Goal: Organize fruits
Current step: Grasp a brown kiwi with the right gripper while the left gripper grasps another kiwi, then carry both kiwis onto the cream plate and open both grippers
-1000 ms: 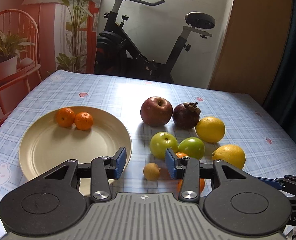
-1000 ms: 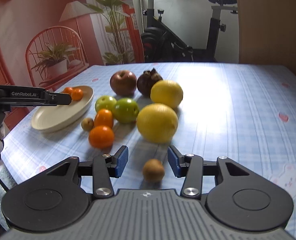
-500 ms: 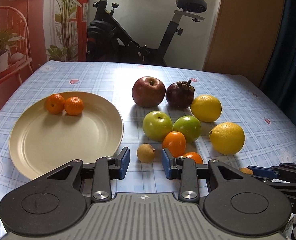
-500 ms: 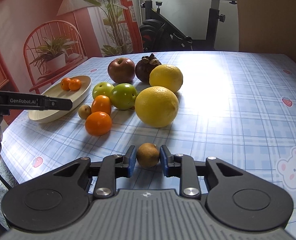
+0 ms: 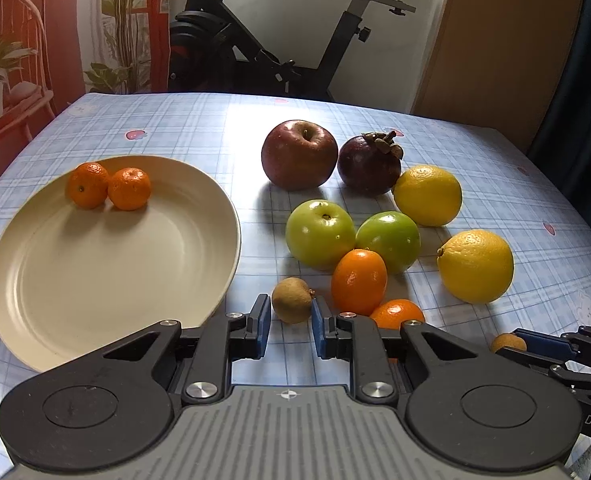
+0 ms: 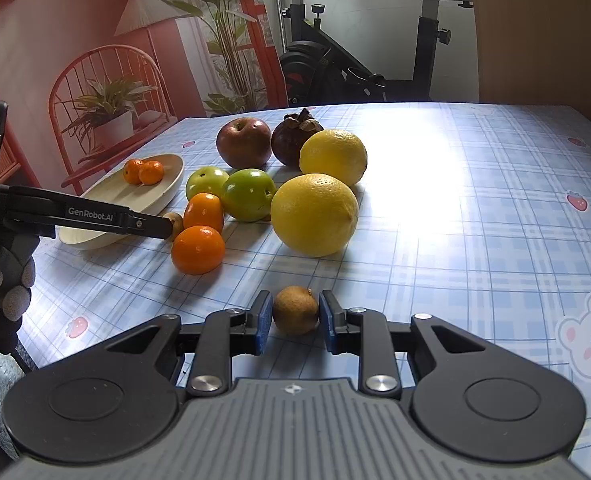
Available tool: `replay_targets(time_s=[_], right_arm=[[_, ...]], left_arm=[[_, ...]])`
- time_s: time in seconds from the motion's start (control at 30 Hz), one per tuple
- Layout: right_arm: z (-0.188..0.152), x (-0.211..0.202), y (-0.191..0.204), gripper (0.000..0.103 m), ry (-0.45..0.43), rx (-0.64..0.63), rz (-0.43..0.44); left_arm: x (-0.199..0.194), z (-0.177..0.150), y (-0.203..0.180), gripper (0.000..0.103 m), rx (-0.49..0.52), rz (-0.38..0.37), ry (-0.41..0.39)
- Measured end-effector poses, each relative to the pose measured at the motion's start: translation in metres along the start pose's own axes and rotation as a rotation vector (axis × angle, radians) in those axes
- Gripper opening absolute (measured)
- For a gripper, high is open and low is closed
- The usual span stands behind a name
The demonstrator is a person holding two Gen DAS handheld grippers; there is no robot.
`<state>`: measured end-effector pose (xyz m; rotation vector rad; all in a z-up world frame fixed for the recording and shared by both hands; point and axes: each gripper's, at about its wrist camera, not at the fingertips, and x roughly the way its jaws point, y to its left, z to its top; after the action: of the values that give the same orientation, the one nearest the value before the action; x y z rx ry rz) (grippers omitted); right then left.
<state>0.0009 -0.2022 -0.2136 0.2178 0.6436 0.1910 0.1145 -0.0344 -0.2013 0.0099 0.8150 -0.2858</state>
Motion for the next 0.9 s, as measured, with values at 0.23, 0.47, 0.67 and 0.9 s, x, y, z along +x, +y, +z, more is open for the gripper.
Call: replay_targets(time_s=[0.23, 0.47, 0.67, 0.9], right_arm=[[0.001, 0.000, 0.001, 0.028, 0.000, 0.000, 0.000], [0.000, 0.000, 0.000, 0.028, 0.000, 0.001, 0.001], [0.000, 0.000, 0.001, 0.028, -0.001, -0.001, 0.002], [0.000, 0.000, 0.001, 0.028, 0.000, 0.000, 0.003]], left_arm=[[0.006, 0.003, 0.001, 0.026, -0.008, -0.001, 0.005], [0.009, 0.004, 0.002, 0.026, -0.012, -0.002, 0.000], [0.011, 0.003, 0.002, 0.028, -0.003, 0.002, -0.003], [0.006, 0.001, 0.002, 0.026, 0.015, 0.001, -0.014]])
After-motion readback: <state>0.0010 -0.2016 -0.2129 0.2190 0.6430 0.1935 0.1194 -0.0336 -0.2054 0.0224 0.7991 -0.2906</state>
